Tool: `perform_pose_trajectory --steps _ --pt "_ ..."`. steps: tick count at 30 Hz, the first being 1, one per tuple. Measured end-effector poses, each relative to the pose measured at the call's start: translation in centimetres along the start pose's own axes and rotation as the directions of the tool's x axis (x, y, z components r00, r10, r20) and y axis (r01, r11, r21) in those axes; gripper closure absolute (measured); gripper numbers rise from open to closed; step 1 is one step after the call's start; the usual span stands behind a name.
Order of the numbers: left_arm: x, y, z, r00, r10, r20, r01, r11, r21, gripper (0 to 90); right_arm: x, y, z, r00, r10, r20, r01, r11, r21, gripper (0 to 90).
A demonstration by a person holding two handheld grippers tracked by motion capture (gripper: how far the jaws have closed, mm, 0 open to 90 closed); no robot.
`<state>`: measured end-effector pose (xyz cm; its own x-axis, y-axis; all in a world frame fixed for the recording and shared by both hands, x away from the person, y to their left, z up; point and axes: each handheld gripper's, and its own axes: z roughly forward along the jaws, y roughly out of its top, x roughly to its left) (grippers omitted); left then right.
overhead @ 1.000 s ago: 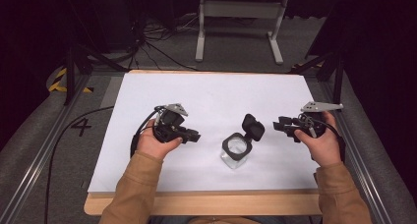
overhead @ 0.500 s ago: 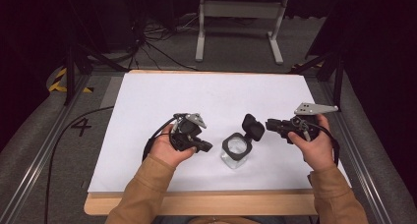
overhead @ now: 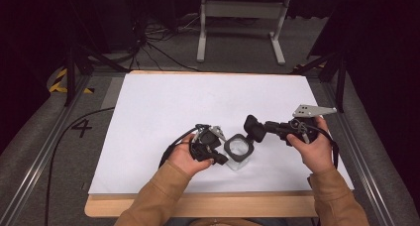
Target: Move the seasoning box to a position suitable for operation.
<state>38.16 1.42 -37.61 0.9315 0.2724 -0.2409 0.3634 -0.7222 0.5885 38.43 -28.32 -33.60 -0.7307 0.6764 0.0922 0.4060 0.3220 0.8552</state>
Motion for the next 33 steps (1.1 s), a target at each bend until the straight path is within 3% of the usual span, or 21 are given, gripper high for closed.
perform_pose_trajectory --steps 7,18,23,28,33 --pt "0.0 0.1 0.7 0.9998 0.009 -0.017 -0.009 0.9999 -0.004 89.8 0.4 0.1 0.2 0.9999 -0.006 -0.009 0.007 1.0 0.007 86.0" --pt "0.0 0.2 1.0 0.9995 -0.015 -0.028 0.014 0.9996 -0.025 89.8 0.8 0.2 0.2 0.9997 -0.025 0.0 0.025 1.0 0.009 87.4" --pt "0.1 0.2 1.1 0.9996 -0.003 -0.029 0.002 0.9995 -0.032 89.8 1.0 0.2 0.3 0.9994 -0.033 0.006 0.033 0.999 0.01 87.8" --pt "0.2 0.2 1.1 0.9998 -0.005 -0.019 0.004 0.9995 -0.03 89.8 1.5 0.3 0.6 0.999 -0.041 -0.02 0.041 0.999 0.02 87.8" --pt "0.2 0.2 1.1 0.9998 -0.001 -0.021 0.0 0.9996 -0.028 89.8 2.7 0.2 1.7 0.9951 -0.077 -0.063 0.08 0.995 0.058 87.6"
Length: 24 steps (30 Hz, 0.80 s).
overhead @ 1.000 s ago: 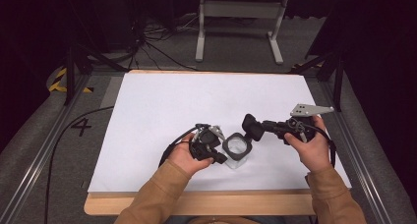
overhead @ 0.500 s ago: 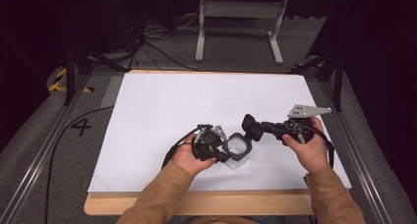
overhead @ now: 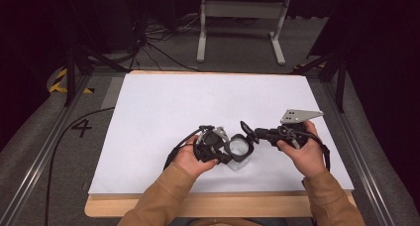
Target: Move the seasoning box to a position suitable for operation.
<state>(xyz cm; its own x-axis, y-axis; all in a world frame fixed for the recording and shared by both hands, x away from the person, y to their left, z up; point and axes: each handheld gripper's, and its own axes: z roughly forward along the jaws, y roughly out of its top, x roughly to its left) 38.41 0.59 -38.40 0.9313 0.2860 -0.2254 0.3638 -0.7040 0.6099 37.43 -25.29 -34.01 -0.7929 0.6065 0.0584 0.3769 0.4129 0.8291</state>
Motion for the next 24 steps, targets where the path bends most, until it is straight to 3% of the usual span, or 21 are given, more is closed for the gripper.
perform_pose_trajectory --steps 6,12,14,21,24 --pt "-0.1 0.0 0.1 1.0 0.003 0.008 -0.003 1.0 0.001 89.5 1.1 -0.1 1.5 0.9972 -0.031 -0.068 0.034 0.998 0.056 87.6" --pt "-0.2 0.0 0.0 0.9999 -0.004 0.014 0.004 1.0 0.001 89.2 1.7 -0.6 3.0 0.9935 -0.04 -0.106 0.053 0.991 0.124 88.6" --pt "-0.2 0.0 0.0 0.9999 0.001 0.011 -0.001 1.0 0.001 88.9 1.7 -0.6 3.2 0.992 -0.031 -0.122 0.046 0.992 0.116 88.6" --pt "-0.1 0.0 -0.6 0.9999 0.003 0.01 -0.003 0.9999 -0.012 87.5 1.6 -0.4 2.5 0.994 -0.04 -0.102 0.05 0.994 0.102 88.6" --pt "0.2 0.0 -2.1 1.0 -0.007 -0.004 0.006 0.9982 -0.059 87.0 1.3 -0.3 1.5 0.9963 -0.033 -0.079 0.038 0.997 0.064 88.4"
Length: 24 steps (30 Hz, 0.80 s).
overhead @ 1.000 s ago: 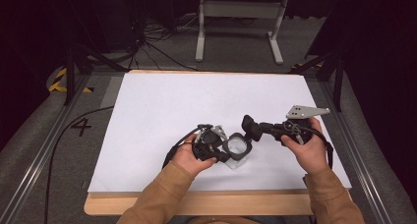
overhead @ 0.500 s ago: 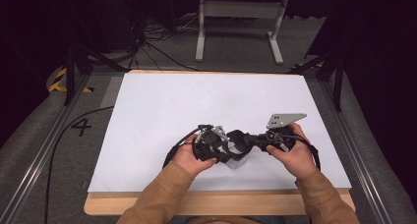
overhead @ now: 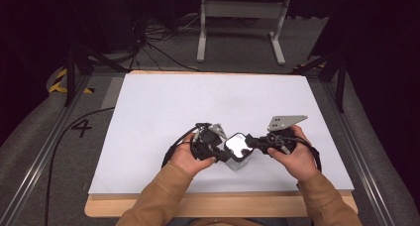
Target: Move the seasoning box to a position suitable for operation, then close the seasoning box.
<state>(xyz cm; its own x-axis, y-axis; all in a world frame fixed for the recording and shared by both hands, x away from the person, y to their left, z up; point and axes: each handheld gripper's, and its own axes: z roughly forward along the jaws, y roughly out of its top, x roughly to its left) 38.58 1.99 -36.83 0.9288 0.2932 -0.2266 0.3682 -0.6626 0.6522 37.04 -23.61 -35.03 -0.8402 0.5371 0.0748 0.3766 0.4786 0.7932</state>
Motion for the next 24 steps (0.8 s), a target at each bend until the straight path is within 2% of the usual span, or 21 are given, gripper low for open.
perform_pose_trajectory --steps 3,4,5,7,10,13,14,17,19,20,24 --pt "0.1 0.0 -0.8 0.9998 -0.005 -0.019 0.005 0.9996 -0.029 86.7 -0.4 -0.1 -0.8 0.9998 0.011 0.017 -0.01 1.0 -0.019 88.3" --pt "0.4 -0.2 -1.7 0.9992 -0.019 -0.035 0.017 0.9982 -0.058 86.6 -0.8 -0.2 -1.7 0.999 0.028 0.035 -0.026 0.999 -0.034 88.0" --pt "0.4 -0.2 -1.7 0.9992 -0.019 -0.035 0.017 0.9982 -0.058 86.5 -0.9 -0.2 -2.0 0.9986 0.034 0.041 -0.032 0.999 -0.036 88.0" --pt "0.9 -0.5 -3.0 0.9972 -0.043 -0.061 0.037 0.9947 -0.096 86.4 -1.2 -0.3 -2.6 0.9975 0.046 0.053 -0.044 0.998 -0.049 88.4" --pt "1.3 -0.7 -3.9 0.9951 -0.051 -0.085 0.041 0.9925 -0.115 85.8 -1.6 -0.5 -3.3 0.9968 0.064 0.048 -0.062 0.997 -0.042 89.6" --pt "1.8 -1.1 -5.2 0.9901 -0.087 -0.11 0.07 0.9856 -0.154 85.1 -1.8 -0.7 -3.6 0.9959 0.073 0.053 -0.071 0.997 -0.036 89.7" --pt "2.0 -1.4 -5.7 0.9866 -0.102 -0.127 0.08 0.9825 -0.168 85.0 -2.0 -0.8 -3.8 0.9951 0.085 0.052 -0.083 0.996 -0.032 89.7" --pt "2.6 -2.0 -7.0 0.9786 -0.136 -0.155 0.104 0.9745 -0.199 85.0 -2.5 -1.1 -4.0 0.9938 0.1 0.048 -0.1 0.995 0.005 89.8" --pt "2.7 -2.2 -7.3 0.9774 -0.142 -0.157 0.107 0.9716 -0.211 85.0 -2.7 -1.2 -4.0 0.9936 0.102 0.048 -0.103 0.995 0.018 89.8" --pt "2.8 -2.4 -7.5 0.975 -0.156 -0.158 0.117 0.9667 -0.228 85.0 -2.8 -1.3 -4.0 0.9934 0.103 0.05 -0.105 0.994 0.039 89.8" --pt "3.1 -2.7 -8.0 0.9707 -0.165 -0.175 0.121 0.9631 -0.241 84.8 -3.5 -1.9 -3.6 0.9937 0.106 0.036 -0.109 0.989 0.096 89.9"
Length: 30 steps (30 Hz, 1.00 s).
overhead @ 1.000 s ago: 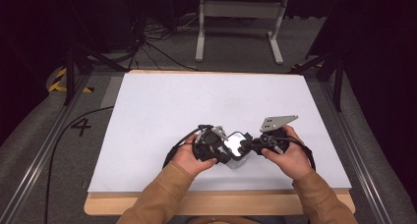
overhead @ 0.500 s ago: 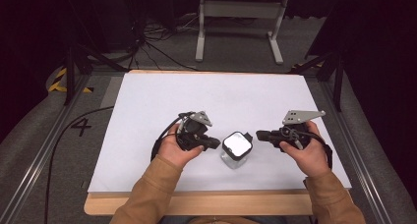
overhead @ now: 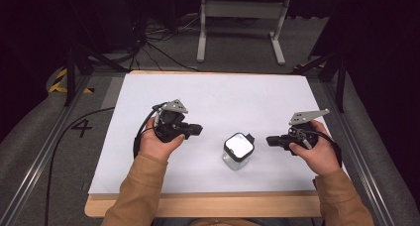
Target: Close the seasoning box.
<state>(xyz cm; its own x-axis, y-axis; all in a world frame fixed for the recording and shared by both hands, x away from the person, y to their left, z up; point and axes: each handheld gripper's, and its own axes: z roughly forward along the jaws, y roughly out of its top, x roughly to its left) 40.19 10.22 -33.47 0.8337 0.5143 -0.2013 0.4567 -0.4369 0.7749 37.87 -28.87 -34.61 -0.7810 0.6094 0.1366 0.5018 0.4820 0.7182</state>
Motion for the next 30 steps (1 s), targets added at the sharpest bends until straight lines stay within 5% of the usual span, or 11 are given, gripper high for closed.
perform_pose_trajectory --steps 10,30 --pt "0.5 -0.2 -0.2 0.9999 -0.01 -0.004 0.01 0.9999 0.011 83.4 -0.6 -0.8 2.6 0.9991 0.002 -0.043 0.002 0.996 0.085 89.8" --pt "0.5 -1.3 -0.9 0.9987 -0.041 -0.03 0.041 0.9991 0.01 83.1 -1.4 -0.7 6.0 0.9997 -0.02 -0.011 0.021 0.994 0.107 90.0"
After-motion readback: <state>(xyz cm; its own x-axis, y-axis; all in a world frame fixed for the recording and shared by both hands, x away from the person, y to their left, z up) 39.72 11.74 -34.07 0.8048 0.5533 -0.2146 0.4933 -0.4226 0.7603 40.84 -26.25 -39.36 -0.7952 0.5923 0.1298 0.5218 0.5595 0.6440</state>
